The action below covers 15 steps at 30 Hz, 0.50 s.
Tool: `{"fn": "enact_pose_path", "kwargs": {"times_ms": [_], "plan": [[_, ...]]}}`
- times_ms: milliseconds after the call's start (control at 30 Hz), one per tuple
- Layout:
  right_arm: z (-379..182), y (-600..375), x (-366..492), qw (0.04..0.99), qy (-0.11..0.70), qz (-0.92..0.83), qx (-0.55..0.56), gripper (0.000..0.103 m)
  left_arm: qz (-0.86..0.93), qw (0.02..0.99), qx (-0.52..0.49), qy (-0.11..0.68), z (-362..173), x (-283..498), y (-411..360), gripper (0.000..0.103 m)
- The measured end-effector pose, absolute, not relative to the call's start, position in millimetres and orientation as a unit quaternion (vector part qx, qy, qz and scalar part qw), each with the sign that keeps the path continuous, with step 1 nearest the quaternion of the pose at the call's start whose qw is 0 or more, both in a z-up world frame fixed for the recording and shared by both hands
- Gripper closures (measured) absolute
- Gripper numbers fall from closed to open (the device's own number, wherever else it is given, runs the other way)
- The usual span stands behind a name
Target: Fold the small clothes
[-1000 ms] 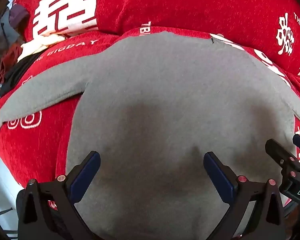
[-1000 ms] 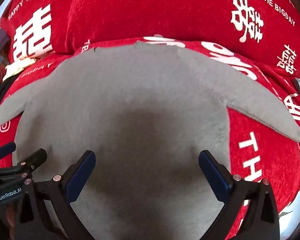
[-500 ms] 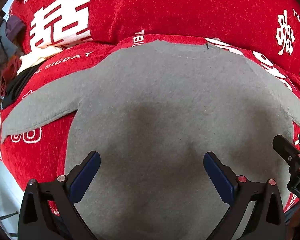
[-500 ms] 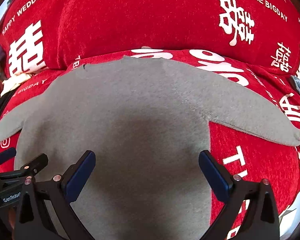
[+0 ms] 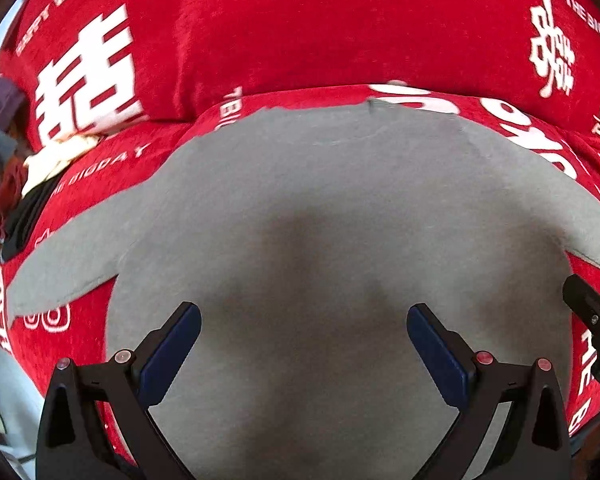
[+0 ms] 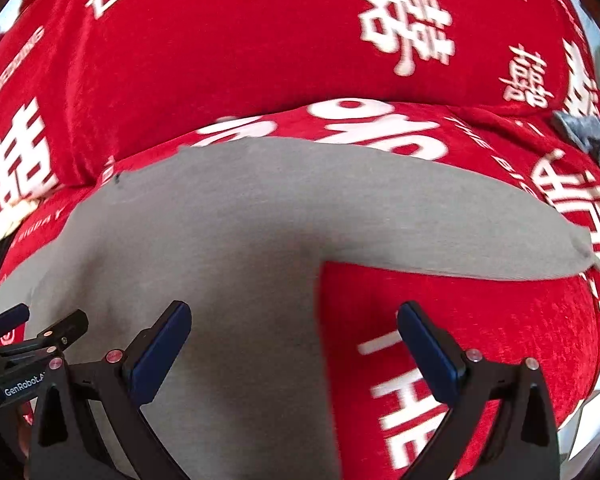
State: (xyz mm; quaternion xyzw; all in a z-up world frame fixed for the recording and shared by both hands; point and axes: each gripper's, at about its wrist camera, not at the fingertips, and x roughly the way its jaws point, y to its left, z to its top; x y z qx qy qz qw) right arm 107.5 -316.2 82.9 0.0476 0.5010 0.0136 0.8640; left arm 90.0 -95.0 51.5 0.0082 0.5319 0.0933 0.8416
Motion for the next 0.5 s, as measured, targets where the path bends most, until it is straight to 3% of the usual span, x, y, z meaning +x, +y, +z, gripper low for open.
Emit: {"fn": "enact_pose_path", "kwargs": {"times_ms": [500], "plan": [[53,-495,95,0.856,0.483,-0.124,0.139,0.001,0.039,0.836,0.063,0.543,39,148,-205,0.000]]}}
